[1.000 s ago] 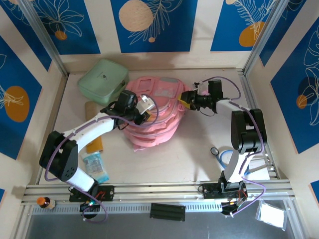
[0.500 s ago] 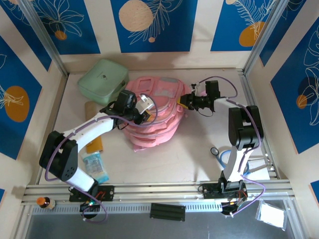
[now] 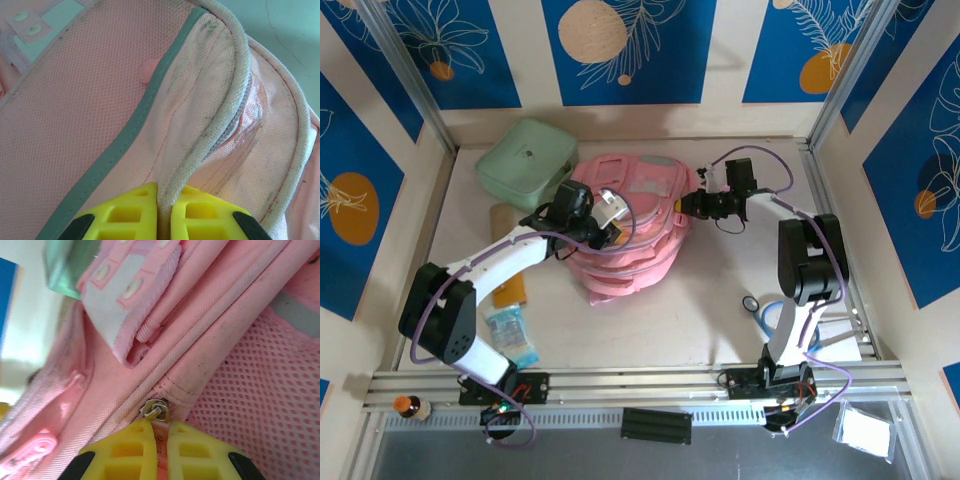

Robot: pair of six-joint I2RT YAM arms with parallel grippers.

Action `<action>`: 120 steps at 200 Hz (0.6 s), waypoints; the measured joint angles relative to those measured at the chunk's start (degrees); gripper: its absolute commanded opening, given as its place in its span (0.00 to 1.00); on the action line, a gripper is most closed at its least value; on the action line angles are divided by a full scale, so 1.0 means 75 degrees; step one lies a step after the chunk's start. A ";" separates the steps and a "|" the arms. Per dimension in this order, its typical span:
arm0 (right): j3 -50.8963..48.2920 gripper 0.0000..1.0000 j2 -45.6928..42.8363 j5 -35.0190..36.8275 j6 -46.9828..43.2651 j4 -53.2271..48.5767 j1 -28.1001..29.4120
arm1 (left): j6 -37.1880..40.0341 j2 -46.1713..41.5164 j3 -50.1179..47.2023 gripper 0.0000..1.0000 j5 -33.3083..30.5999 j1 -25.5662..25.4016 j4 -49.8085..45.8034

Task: Pack books, pencil case, and school supplies into a backpack

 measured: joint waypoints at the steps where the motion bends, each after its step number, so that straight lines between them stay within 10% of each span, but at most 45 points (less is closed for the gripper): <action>1: 0.0006 0.06 -0.0012 0.0032 -0.0015 -0.0015 0.0006 | 0.0003 0.0000 0.0000 0.11 0.0003 0.0000 0.0000; 120: 0.0347 0.00 -0.0860 0.2996 -0.2116 -0.1122 0.0804 | -0.0006 0.0000 0.0000 0.11 0.0093 0.0035 0.0003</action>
